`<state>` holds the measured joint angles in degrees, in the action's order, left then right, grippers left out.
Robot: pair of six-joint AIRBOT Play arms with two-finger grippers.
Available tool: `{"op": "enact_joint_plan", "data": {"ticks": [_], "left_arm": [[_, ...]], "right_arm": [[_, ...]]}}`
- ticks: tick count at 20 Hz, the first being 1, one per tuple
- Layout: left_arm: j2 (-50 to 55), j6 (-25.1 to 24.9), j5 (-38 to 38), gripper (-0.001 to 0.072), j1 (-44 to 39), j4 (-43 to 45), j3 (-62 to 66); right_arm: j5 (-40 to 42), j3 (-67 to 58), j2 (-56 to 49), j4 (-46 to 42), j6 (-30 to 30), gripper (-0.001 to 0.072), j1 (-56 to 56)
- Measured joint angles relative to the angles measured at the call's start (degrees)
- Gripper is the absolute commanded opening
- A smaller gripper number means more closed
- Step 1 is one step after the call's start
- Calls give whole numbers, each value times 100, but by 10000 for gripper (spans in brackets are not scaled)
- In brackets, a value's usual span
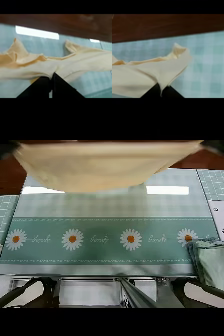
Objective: Fold the shirts.
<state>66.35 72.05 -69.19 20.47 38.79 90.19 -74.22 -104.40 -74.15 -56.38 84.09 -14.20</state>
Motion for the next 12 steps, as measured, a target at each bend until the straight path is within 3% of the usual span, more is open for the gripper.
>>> {"op": "enact_joint_plan", "data": {"ticks": [5, 12], "left_arm": [[-752, 573, -573, 21, 0, 1172, 2065], [-2573, 942, -1110, 21, -243, 2892, 2275]], "right_arm": [[-417, -868, 1453, -872, 192, 24, 11], [-1043, -1060, 3130, -1709, 369, 24, 11]]}}
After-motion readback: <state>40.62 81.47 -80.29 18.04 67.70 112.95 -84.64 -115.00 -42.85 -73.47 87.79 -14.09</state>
